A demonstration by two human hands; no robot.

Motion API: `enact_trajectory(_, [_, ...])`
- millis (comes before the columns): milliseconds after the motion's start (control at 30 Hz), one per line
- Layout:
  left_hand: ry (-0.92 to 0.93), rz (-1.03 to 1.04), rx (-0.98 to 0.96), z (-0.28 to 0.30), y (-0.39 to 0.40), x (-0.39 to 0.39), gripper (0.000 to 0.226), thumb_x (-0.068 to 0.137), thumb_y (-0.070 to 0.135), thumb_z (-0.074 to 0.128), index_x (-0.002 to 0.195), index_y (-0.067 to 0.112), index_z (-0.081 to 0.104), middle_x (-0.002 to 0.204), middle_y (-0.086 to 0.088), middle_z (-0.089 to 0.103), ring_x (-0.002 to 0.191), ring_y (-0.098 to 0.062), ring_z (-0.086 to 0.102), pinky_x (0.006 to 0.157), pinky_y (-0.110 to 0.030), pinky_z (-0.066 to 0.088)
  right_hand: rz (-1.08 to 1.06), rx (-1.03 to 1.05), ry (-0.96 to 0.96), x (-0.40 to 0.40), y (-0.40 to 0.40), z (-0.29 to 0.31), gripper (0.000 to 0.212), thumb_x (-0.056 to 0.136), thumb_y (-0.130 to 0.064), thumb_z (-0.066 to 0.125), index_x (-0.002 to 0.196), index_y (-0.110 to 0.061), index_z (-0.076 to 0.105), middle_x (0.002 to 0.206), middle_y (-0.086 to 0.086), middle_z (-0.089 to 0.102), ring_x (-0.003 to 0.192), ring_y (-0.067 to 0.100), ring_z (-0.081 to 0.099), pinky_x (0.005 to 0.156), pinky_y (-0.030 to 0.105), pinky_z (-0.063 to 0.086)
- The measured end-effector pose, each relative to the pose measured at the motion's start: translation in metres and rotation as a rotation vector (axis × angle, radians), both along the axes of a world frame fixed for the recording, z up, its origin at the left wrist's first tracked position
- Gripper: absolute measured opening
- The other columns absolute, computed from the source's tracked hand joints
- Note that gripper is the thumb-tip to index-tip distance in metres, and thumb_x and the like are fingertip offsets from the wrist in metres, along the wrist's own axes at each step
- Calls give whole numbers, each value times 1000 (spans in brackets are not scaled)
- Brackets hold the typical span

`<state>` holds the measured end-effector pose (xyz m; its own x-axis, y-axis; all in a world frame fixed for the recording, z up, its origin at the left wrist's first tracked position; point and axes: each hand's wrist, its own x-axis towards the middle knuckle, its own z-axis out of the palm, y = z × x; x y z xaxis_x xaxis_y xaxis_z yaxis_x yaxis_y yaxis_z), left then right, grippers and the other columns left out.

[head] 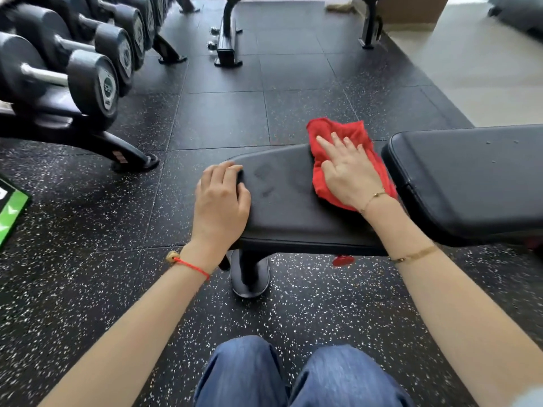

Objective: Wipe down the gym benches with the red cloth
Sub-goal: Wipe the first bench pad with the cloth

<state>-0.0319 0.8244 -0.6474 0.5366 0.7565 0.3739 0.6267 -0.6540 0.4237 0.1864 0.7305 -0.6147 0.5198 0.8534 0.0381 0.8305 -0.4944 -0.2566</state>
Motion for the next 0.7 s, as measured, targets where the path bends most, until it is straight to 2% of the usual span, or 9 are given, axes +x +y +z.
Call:
enact_trajectory(200, [-23,-14,-19,0,0,0,35,94,13,51,127,3,59,134,-14,57,128,-35,45,112,-44,33,107,83,4,-23,-68,-8,57,96,-22,36,151,-32,24,161,2,17,149,23,13,122,38,4])
enact_trajectory(433, [-24,-15,-32,3,-2,-1,35,95,13,52,127,3,58,134,-13,57,129,-32,45,113,-42,33,-32,-20,-13,6,-3,1,54,101,-25,28,153,-26,17,162,7,8,149,27,9,121,41,1])
enact_trajectory(567, [-64,-17,-52,5,-3,-4,33,95,12,52,127,4,58,131,-14,58,127,-32,47,112,-41,35,185,9,-71,-48,21,-4,55,100,-25,30,153,-26,18,162,6,10,149,27,11,121,40,4])
enact_trajectory(700, [-51,-26,-53,5,-6,-19,33,94,11,53,127,4,57,131,-15,58,126,-32,47,112,-42,36,374,40,-52,-83,-4,-5,57,97,-26,34,152,-32,20,162,0,12,149,21,10,122,36,2])
